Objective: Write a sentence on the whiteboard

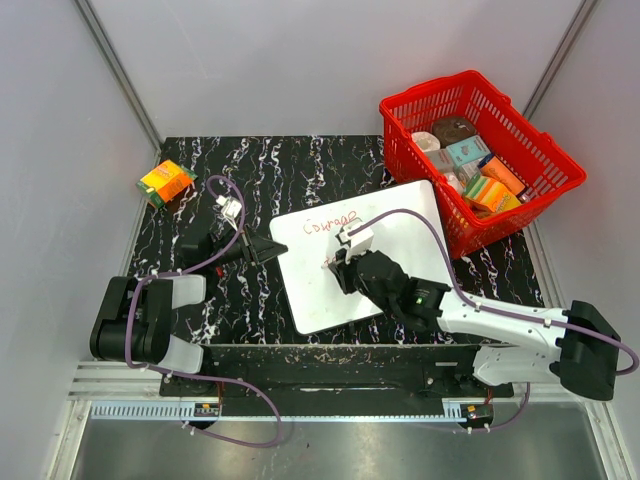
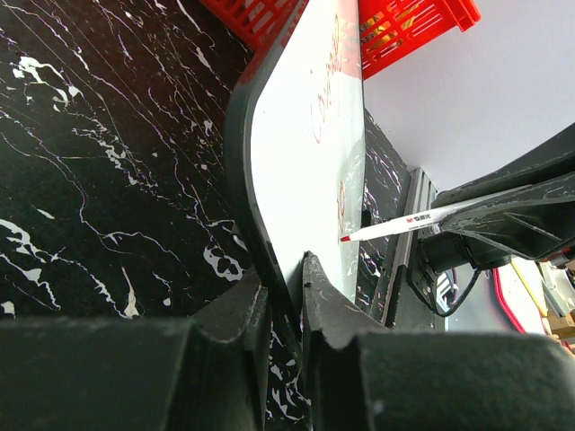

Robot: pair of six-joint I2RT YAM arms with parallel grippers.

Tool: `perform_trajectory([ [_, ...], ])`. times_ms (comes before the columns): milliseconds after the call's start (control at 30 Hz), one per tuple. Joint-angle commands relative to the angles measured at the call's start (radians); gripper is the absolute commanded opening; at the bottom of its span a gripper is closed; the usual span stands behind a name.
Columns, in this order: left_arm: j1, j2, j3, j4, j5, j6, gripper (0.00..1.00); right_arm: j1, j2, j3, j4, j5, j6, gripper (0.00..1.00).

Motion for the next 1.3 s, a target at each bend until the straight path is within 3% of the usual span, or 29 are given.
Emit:
perform_trajectory([
  [0, -0.042, 0.007, 0.014, 0.013, -0.009, 0.161, 0.01, -0.004, -0.037, 0.006, 0.056, 0.042, 0.000, 0.00],
  [1267, -0.042, 0.005, 0.012, 0.010, -0.010, 0.162, 0.00, -0.065, -0.023, -0.013, -0.024, 0.119, 0.016, 0.00],
])
